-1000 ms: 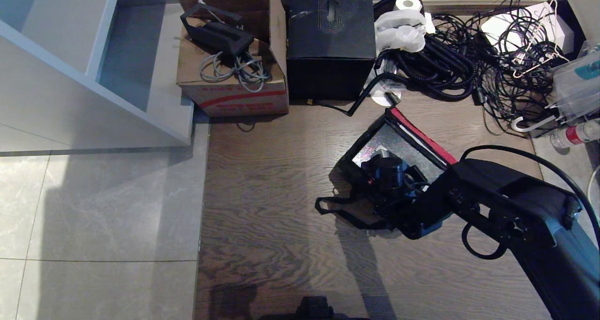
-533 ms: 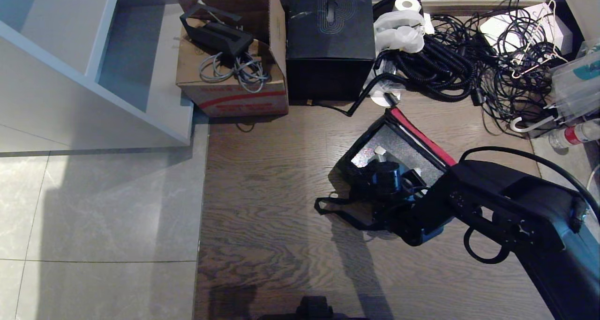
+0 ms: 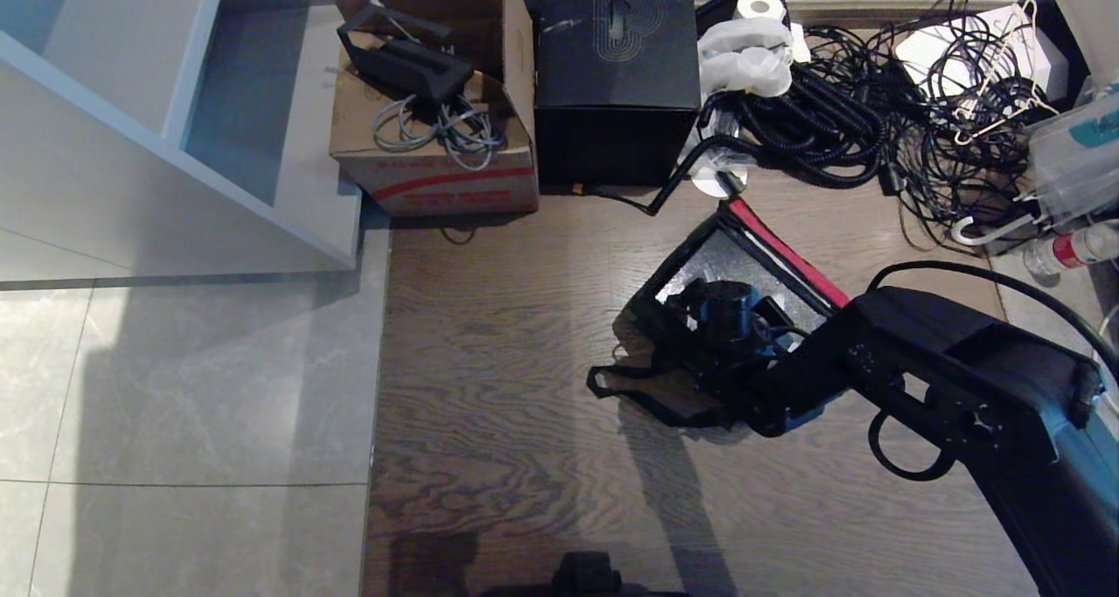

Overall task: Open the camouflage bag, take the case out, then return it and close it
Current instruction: Grip the handle

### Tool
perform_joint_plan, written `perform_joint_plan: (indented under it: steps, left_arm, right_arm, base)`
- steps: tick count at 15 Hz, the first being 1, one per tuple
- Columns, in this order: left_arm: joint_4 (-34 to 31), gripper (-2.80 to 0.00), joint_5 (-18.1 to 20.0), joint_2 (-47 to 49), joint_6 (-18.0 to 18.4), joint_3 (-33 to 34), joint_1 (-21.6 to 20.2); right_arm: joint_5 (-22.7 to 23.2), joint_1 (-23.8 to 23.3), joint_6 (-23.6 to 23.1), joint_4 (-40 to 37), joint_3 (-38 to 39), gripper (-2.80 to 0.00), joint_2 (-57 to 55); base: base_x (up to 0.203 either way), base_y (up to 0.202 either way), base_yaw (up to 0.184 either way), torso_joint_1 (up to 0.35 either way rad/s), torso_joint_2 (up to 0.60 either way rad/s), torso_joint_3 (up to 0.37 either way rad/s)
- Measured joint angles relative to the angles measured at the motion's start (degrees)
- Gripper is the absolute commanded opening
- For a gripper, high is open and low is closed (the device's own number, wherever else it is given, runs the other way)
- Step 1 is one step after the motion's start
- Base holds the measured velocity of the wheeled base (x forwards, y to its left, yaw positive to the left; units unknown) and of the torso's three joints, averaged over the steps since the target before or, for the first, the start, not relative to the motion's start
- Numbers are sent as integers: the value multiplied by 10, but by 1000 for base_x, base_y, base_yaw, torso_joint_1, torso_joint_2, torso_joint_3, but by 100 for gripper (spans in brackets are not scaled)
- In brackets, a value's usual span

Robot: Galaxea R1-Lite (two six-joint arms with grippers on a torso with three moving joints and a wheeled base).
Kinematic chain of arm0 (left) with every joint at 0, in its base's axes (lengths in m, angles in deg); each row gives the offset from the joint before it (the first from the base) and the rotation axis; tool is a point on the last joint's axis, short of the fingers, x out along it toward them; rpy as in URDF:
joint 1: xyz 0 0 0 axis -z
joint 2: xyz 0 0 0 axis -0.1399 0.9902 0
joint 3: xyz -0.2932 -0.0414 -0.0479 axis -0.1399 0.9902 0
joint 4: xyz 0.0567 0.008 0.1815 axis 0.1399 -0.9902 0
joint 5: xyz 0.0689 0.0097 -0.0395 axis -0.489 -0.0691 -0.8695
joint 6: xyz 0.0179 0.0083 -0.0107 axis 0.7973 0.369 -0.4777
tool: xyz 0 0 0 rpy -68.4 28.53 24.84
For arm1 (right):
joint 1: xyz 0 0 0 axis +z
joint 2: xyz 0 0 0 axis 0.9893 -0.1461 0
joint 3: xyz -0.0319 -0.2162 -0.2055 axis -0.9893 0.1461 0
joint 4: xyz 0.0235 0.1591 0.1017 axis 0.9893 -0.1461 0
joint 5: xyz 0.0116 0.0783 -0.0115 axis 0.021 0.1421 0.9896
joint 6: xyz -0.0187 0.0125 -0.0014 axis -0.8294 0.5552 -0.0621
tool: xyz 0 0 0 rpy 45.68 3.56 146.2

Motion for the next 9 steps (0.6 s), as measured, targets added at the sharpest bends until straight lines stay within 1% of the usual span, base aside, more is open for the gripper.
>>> perform_joint_plan:
  steps: [3, 4, 8, 9]
  left_arm:
    - [0, -280, 0, 0, 0, 0, 0]
    - [0, -280, 0, 0, 0, 0, 0]
    - [0, -280, 0, 0, 0, 0, 0]
    - [0, -280, 0, 0, 0, 0, 0]
  right_arm:
    - [5, -40, -34, -10, -43, 0, 9]
    - [4, -49, -38, -14, -50, 0, 11]
    - [2, -77, -30, -80, -68, 0, 8]
    - [2, -83, -30, -83, -72, 0, 6]
  base:
    - [0, 0, 0, 0, 0, 0]
    - [0, 0, 0, 0, 0, 0]
    - [0, 0, 0, 0, 0, 0]
    - [0, 0, 0, 0, 0, 0]
